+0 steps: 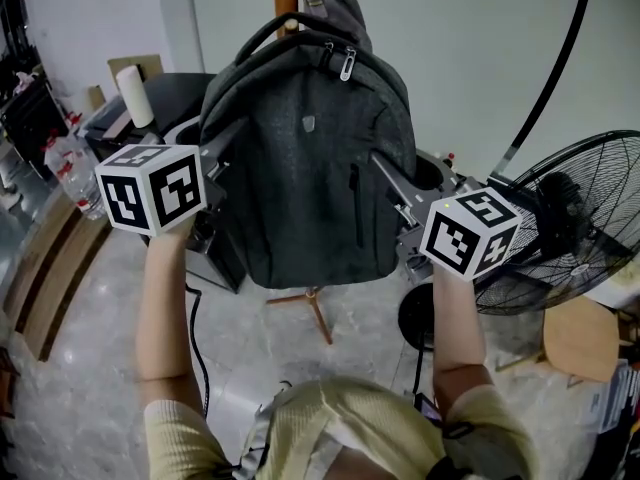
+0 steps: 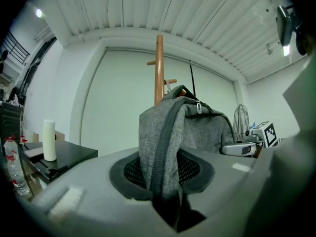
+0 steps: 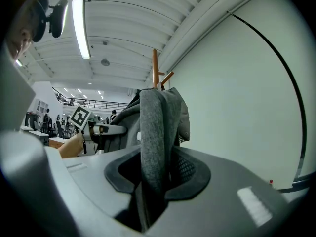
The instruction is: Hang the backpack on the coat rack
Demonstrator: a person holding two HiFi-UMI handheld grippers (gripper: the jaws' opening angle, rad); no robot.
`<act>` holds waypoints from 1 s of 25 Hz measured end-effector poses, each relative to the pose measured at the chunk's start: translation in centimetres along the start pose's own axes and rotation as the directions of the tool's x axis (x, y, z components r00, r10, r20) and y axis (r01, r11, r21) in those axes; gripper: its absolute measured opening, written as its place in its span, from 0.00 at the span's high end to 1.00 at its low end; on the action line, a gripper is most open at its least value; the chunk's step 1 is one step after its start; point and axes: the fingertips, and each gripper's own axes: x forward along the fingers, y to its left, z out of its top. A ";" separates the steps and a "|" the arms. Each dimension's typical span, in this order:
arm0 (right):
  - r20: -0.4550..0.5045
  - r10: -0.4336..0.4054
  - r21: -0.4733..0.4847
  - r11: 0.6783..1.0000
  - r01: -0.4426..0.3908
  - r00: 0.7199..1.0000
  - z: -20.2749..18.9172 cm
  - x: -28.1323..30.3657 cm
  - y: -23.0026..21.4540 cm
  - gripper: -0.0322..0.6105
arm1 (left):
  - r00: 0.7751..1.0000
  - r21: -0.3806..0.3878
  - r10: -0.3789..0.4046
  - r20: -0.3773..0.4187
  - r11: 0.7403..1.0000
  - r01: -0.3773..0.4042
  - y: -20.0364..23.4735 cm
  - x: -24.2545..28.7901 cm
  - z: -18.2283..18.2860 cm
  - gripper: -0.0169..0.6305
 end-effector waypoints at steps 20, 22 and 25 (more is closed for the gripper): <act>0.061 -0.030 -0.045 0.998 0.033 0.998 -0.7 0.8 -1.6 0.74 | 0.986 0.095 0.006 0.169 0.995 -0.022 0.1 -0.3 -0.1 0.79; 0.070 -0.030 -0.053 0.998 0.033 0.997 -0.8 0.7 -1.7 0.73 | 0.984 0.103 0.008 0.180 0.994 -0.027 0.0 -0.4 -0.1 0.79; 0.084 -0.033 -0.064 0.997 0.038 0.996 -0.8 0.7 -1.8 0.72 | 0.981 0.118 0.015 0.191 0.992 -0.038 0.0 -0.5 0.0 0.78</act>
